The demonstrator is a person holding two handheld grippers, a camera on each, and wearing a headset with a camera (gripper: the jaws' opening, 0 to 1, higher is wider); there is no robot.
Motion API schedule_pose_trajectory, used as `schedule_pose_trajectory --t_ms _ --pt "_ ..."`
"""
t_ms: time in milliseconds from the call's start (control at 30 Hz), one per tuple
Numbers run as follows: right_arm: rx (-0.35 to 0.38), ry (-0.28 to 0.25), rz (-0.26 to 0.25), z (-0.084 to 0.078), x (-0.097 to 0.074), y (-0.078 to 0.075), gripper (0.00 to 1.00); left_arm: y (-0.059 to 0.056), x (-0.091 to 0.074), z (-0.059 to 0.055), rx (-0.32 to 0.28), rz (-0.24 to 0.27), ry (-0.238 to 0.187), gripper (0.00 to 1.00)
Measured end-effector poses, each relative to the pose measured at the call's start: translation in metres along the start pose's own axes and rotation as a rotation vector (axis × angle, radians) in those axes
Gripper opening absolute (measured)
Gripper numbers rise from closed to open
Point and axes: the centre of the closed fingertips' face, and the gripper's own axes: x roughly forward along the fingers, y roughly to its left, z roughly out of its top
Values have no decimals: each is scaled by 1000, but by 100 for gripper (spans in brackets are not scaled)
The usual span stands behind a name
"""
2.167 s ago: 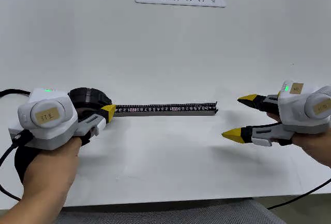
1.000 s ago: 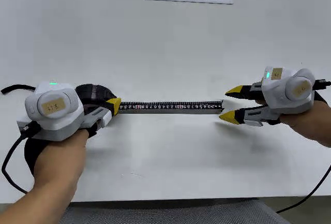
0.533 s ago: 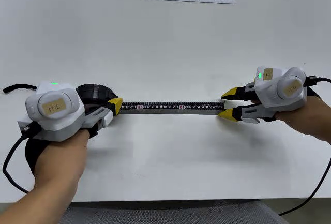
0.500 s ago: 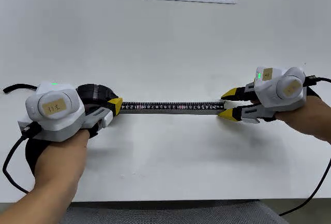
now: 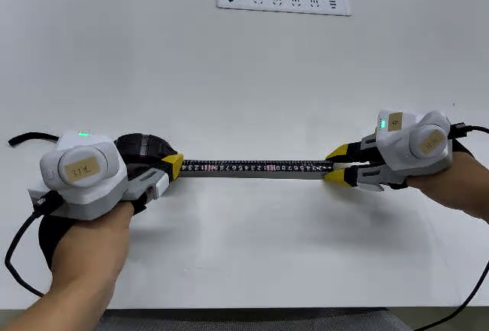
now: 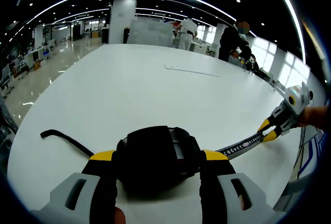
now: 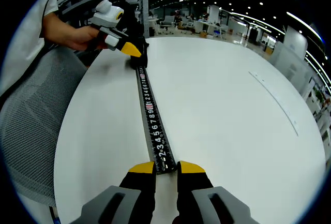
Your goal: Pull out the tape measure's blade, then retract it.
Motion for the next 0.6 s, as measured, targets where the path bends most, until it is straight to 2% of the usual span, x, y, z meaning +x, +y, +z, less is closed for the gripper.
schedule_pose_trajectory --t_ms 267,600 --pt "13 -2 -6 -1 0 0 11 0 0 0 -16 -5 1 60" --pt "-3 12 -4 1 0 -1 10 0 0 0 -5 -11 3 59"
